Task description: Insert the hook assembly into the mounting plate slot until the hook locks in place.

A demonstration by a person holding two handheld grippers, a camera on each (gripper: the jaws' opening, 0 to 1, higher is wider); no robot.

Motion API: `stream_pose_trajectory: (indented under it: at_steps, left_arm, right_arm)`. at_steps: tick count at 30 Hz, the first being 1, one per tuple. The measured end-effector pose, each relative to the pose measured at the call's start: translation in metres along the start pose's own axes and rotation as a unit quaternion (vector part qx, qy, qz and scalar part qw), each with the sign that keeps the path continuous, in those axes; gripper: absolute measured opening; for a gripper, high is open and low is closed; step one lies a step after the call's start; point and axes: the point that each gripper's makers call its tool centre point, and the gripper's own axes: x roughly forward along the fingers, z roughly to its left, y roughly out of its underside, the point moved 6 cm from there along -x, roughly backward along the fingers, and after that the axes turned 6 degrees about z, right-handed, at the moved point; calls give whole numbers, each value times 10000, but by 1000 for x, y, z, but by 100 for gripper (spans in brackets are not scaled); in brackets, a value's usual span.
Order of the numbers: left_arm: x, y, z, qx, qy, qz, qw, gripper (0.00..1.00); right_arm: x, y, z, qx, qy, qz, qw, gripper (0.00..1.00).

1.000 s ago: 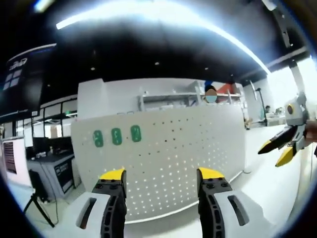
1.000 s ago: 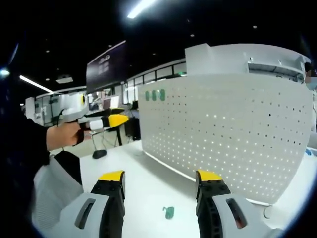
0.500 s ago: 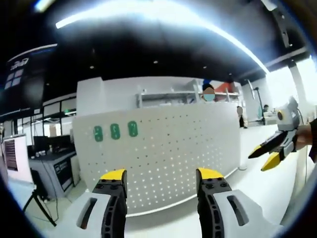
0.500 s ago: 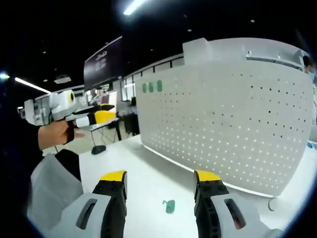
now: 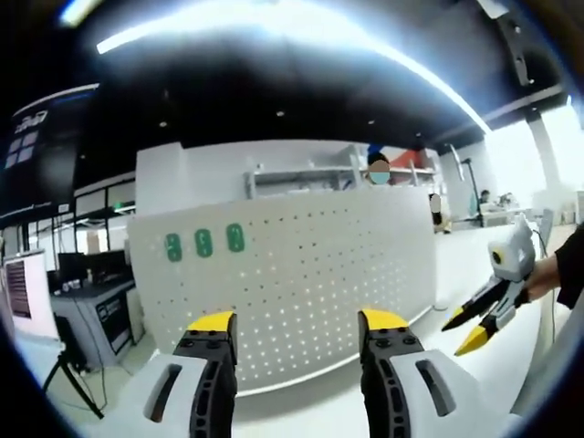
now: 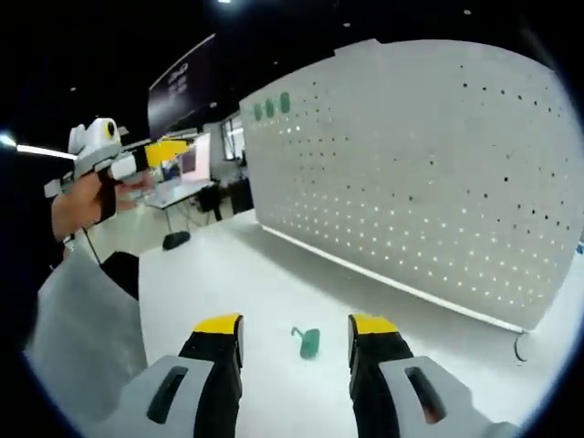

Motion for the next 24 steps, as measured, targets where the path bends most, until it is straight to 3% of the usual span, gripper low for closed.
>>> stream_pose_trajectory:
  at_steps: [12, 24]
  left_arm:
    - [-2, 3, 1, 46, 3, 102, 9999, 52]
    - [-6, 6, -2, 67, 6, 198, 9998, 48]
  right_arm:
    - [37, 32, -6, 306, -167, 485, 9982, 36]
    - [54, 48, -14, 627, -117, 663, 9958, 26]
